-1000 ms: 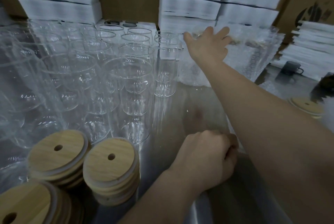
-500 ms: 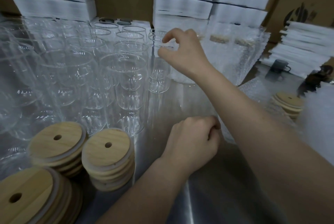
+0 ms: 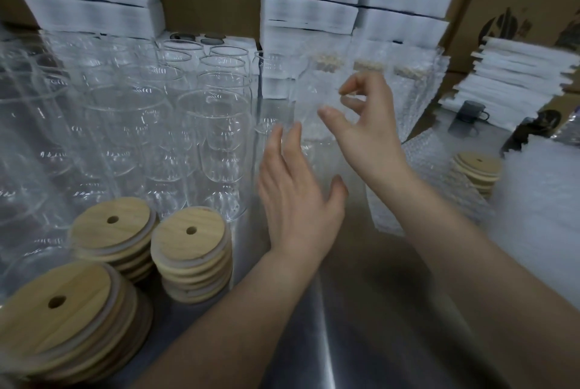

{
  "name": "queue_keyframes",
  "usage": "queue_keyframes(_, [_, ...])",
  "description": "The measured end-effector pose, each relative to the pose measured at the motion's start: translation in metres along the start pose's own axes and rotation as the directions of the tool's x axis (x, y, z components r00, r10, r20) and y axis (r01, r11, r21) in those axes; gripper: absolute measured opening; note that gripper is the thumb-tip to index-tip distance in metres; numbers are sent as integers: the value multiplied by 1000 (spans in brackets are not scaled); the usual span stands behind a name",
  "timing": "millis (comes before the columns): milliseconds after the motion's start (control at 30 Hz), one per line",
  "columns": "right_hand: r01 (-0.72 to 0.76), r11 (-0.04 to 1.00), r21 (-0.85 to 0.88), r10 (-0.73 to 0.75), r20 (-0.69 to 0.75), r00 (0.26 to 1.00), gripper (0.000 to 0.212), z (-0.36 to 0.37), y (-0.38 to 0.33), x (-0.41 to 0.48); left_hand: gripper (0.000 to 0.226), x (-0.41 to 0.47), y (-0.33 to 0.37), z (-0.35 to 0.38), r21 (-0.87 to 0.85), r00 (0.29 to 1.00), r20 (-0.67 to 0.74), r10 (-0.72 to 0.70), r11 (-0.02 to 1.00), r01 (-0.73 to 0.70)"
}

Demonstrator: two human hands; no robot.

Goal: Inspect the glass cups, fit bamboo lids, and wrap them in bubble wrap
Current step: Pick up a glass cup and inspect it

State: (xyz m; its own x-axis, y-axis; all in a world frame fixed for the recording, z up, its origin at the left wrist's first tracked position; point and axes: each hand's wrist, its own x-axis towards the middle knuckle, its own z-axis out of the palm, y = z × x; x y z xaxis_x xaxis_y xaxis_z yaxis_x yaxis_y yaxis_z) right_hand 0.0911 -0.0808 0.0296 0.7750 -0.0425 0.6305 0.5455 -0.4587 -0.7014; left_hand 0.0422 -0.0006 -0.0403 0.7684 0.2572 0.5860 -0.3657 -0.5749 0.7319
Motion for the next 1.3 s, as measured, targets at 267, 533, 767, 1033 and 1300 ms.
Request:
queue_keyframes(267, [-79, 956, 283, 109, -92, 990, 44, -31, -9, -67, 101, -2, -1, -2, -231, 991, 108, 77, 972, -50])
queue_keyframes(533, [-473, 703, 532, 375, 288, 881, 65, -35, 18, -57, 86, 2, -4, -3, -560, 984, 160, -75, 814, 153])
queue_keyframes(767, [-647, 573, 503, 358, 557, 750, 57, -29, 28, -60, 48, 7, -5, -3, -737, 941, 308, -137, 591, 327])
queue_keyframes(1033, [-459, 783, 421, 389, 244, 888, 83, -22, 37, -67, 24, 7, 1, 3, -696, 921, 310, -236, 603, 389])
queue_keyframes(1300, [-263, 949, 173, 242, 134, 961, 81, -11, 34, -71, 28, 8, 6, 2, -736, 880, 419, -224, 484, 474])
